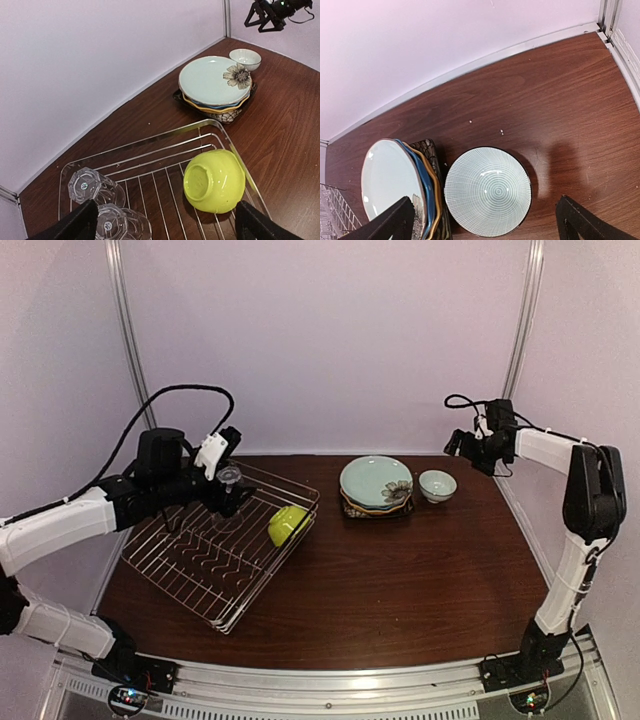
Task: Unload the mixed dishes from the dish rack
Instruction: Grab the bowl from the dish rack.
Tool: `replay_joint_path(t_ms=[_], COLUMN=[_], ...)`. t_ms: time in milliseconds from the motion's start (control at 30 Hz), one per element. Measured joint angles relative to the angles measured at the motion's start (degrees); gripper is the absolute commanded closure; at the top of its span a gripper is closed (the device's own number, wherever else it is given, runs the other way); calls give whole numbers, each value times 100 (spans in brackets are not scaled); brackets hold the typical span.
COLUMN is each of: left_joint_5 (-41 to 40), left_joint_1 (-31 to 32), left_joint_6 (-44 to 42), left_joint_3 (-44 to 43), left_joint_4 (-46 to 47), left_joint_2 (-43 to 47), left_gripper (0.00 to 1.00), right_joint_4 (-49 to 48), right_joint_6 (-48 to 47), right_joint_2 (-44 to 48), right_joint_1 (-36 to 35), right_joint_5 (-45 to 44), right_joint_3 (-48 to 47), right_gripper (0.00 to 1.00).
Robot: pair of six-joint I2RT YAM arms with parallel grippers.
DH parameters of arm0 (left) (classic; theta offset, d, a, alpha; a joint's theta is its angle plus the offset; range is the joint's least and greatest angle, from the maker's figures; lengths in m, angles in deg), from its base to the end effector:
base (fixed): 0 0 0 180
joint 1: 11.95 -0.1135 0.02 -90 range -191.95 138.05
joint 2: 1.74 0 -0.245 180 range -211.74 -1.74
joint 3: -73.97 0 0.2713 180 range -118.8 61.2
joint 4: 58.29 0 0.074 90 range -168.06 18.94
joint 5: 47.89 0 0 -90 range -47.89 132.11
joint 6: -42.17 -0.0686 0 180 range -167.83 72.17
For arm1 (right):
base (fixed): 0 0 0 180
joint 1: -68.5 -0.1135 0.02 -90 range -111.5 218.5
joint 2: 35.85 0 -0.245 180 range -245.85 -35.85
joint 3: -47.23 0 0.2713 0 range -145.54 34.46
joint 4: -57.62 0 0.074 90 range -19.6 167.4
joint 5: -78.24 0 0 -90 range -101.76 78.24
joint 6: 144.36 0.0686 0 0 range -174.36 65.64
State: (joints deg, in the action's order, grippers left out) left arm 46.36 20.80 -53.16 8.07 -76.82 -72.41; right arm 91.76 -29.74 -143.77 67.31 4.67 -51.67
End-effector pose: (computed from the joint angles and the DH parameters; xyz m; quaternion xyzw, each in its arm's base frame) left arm 0.2833 -0.1882 0.2658 0.2916 0.7824 -0.1603 0.5264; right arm 0.4648 0.0291 0.2085 0.1288 0.9008 0.2157 0.3542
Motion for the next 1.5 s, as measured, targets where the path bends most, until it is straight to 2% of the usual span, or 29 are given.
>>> replay_joint_path(t_ms=[133,300,567,933,1500], left_joint_5=[424,1132,1932,1661,1045], left_joint_1=[-297,-367,-367,-72,199], left_joint_6=[-564,-1405,-2490,-3213,-3392], left_joint_3=[208,186,-533,-931,-968], left_joint_4=[26,-94,-1027,-1574,-1266], left_joint_2=[-20,-278,-1104,-1764,-2549], left_gripper=[3,3,3,3,3], right_joint_4=[-74,-177,-297,-525,-660], right_joint_6=[66,129,227,396,431], right_joint_2=[197,380,540,669,758], right_joint_1=[0,0,0,0,0], right_joint_5=[151,304,485,660,787], right_joint_3=[0,0,17,136,295], right_gripper=[0,0,0,0,0])
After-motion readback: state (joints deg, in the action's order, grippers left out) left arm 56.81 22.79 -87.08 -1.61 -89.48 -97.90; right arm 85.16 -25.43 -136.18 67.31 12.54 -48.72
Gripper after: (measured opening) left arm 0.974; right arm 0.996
